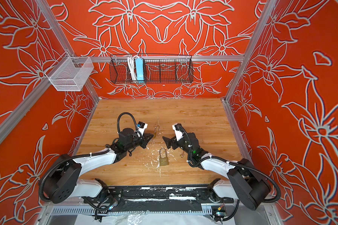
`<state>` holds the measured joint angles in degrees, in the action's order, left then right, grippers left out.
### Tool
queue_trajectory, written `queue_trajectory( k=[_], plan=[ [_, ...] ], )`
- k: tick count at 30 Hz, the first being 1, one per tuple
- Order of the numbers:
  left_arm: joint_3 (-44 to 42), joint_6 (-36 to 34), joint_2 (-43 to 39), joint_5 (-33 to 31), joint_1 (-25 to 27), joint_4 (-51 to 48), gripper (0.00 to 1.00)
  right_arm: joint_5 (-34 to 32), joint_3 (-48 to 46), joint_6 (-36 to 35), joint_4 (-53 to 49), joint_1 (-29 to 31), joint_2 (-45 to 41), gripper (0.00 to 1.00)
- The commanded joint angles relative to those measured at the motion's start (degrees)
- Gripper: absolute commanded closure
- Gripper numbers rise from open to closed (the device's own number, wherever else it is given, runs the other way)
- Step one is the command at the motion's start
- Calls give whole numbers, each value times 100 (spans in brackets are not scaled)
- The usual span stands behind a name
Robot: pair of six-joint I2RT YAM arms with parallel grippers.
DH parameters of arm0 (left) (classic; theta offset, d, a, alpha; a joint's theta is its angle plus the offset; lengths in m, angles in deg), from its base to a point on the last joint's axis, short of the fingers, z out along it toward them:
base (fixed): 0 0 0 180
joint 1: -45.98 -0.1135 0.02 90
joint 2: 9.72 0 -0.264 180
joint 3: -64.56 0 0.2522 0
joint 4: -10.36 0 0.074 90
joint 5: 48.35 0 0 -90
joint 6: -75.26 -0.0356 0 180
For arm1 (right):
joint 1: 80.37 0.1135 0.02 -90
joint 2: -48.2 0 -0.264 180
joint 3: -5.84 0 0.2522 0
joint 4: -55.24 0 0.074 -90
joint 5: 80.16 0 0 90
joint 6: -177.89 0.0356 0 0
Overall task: Unlock with the key
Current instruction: 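Carry the opened brass padlock with the left gripper toward the far table edge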
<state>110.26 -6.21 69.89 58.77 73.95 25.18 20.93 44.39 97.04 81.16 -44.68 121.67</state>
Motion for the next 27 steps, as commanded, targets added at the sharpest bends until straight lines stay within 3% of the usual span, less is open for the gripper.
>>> queue_trajectory(
  k=[1,4,9,14,20,27],
  plan=[
    [334,333,246,1011,-70,338,100,209,123,-277,205,84,11,2],
    [629,345,509,988,-65,-100,100,-151,101,-334,258,88,59,2],
    [872,438,603,211,-67,-755,100,-344,192,-352,369,97,310,2],
    [1142,966,962,-269,-72,-538,100,-631,31,-366,755,108,387,2],
    [3414,1593,2356,-473,-169,-1796,100,-962,-132,-325,726,108,42,2],
    [5484,2815,4025,60,-626,-2266,100,-1014,-72,-313,697,108,66,2]
  ],
)
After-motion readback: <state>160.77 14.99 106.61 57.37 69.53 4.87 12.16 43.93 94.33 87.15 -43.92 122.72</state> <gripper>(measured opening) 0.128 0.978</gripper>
